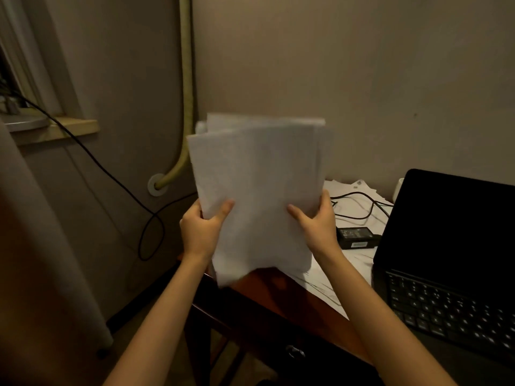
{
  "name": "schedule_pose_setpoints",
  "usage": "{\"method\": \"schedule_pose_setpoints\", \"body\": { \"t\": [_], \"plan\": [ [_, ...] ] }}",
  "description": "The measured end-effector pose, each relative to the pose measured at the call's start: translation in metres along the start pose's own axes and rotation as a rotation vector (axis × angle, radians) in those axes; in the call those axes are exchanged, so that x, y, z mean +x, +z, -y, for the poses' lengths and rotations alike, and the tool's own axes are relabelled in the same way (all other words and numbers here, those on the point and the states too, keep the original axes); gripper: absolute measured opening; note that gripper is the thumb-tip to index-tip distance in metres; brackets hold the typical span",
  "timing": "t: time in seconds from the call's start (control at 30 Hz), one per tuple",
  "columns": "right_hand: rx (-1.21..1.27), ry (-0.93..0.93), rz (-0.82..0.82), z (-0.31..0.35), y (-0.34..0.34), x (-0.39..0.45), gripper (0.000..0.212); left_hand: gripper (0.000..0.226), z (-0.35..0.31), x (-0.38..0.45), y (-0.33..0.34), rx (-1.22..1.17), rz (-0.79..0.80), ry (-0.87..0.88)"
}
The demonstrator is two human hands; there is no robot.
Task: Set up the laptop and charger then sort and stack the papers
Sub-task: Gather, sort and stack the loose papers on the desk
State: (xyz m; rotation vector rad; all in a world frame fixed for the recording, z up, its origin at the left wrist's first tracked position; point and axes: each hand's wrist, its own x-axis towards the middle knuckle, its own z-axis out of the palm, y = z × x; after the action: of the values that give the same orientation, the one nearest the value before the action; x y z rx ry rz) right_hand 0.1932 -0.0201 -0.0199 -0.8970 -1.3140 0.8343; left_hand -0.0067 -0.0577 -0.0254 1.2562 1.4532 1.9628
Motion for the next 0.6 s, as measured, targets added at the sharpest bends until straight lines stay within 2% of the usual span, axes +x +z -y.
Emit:
{"method": "schedule_pose_setpoints", "body": {
  "t": [0.1, 0.27, 0.4, 0.5, 0.6],
  "plan": [
    [0.050, 0.015, -0.002, 0.006, -0.007, -0.002, 0.047, 0.023, -0.013, 0.007, -0.001, 0.010, 0.012, 0.054],
    [0.070, 0.000, -0.059, 0.018, -0.001, 0.005, 0.052, 0.030, -0.037, 0.018, 0.009, -0.188, 0.029, 0.011],
    [0.112, 0.081, 0.062, 0.006, -0.009, 0.006, 0.057, 0.047, -0.028, 0.019, -0.002, -0.171, 0.120, -0.025],
    [-0.066, 0.145, 0.131, -0.023, -0.014, -0.013, 0.038, 0.044, -0.005, 0.005, -0.007, -0.129, 0.238, -0.138],
    [-0.151, 0.159, 0.089, -0.038, -0.018, -0.031, 0.021, 0.030, 0.009, -0.010, -0.010, -0.107, 0.316, -0.260]
  ]
}}
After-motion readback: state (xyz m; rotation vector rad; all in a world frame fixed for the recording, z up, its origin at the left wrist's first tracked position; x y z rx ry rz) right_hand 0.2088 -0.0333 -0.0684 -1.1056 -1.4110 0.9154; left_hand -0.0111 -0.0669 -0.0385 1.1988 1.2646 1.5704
